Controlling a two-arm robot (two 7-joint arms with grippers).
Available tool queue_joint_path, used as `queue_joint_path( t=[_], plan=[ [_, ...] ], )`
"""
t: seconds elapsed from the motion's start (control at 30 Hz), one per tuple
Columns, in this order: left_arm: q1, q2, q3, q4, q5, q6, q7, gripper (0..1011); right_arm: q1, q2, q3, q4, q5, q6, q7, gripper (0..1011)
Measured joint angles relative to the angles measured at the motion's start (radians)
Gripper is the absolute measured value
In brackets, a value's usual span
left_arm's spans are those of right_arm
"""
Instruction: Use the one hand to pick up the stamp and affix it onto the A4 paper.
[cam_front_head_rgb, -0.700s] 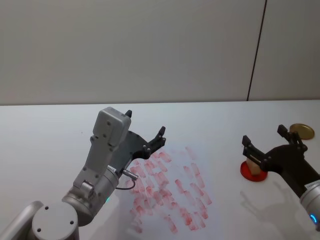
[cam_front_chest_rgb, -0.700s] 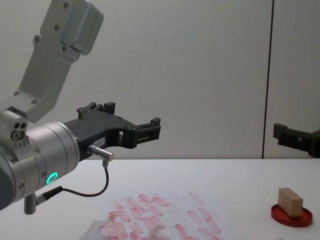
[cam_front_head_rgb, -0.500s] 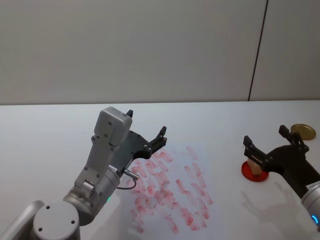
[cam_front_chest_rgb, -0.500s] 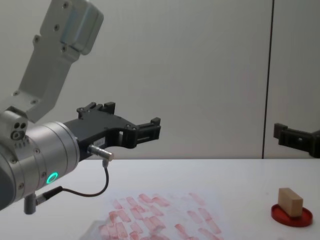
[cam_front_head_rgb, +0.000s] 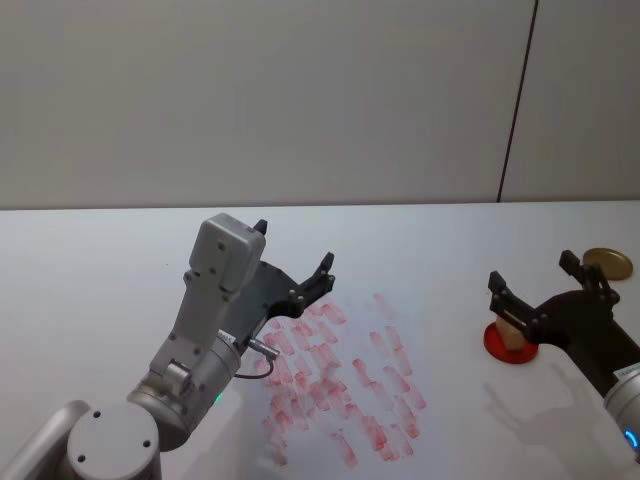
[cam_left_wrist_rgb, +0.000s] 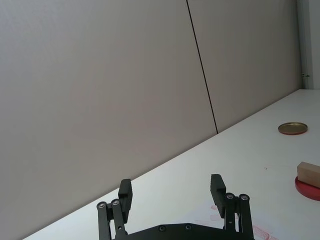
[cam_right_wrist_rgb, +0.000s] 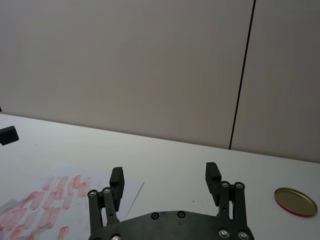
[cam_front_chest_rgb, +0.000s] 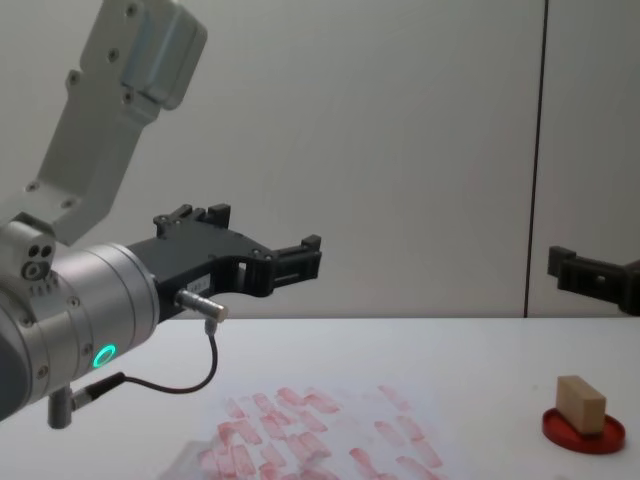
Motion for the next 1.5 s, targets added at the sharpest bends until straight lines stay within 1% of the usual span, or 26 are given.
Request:
queue_joint_path(
  t=[0.3,0.5,0.7,0.73,0.83,0.87,0.97,1.0,1.07,1.17,1.4,1.43,1.5],
  plan=[
    [0.000,0.000,0.000,0.000,0.000,0.000,0.000,993,0.000,-0.001,0.000,0.000,0.000,0.001,0.000,1001],
    [0.000,0.000,0.000,0.000,0.000,0.000,0.000,993,-0.001,-0.015,-0.007,-0.005,-0.008,0.029,-0.027,1001],
    [0.000,0.000,0.000,0.000,0.000,0.000,0.000,993,-0.003,-0.041,-0.020,-0.019,-0.023,0.093,-0.092,1001],
    [0.000,0.000,0.000,0.000,0.000,0.000,0.000,993,-0.004,-0.049,-0.023,-0.022,-0.026,0.112,-0.110,1001],
    [0.000,0.000,0.000,0.000,0.000,0.000,0.000,993,-0.004,-0.060,-0.027,-0.026,-0.030,0.144,-0.141,1001],
    [0.000,0.000,0.000,0.000,0.000,0.000,0.000,993,-0.003,-0.070,-0.030,-0.028,-0.032,0.164,-0.160,1001],
    [0.000,0.000,0.000,0.000,0.000,0.000,0.000,993,-0.001,-0.082,-0.033,-0.029,-0.035,0.193,-0.188,1001],
    [0.000,0.000,0.000,0.000,0.000,0.000,0.000,993,0.002,-0.091,-0.035,-0.029,-0.037,0.214,-0.208,1001],
    [0.000,0.000,0.000,0.000,0.000,0.000,0.000,993,0.005,-0.100,-0.037,-0.028,-0.038,0.231,-0.224,1001],
    [0.000,0.000,0.000,0.000,0.000,0.000,0.000,993,0.016,-0.118,-0.037,-0.019,-0.039,0.271,-0.258,1001],
    [0.000,0.000,0.000,0.000,0.000,0.000,0.000,993,0.042,-0.143,-0.032,0.009,-0.039,0.325,-0.291,1001],
    [0.000,0.000,0.000,0.000,0.000,0.000,0.000,993,0.054,-0.151,-0.029,0.022,-0.038,0.341,-0.295,1001],
    [0.000,0.000,0.000,0.000,0.000,0.000,0.000,993,0.058,-0.153,-0.028,0.026,-0.037,0.346,-0.296,1001]
  ],
)
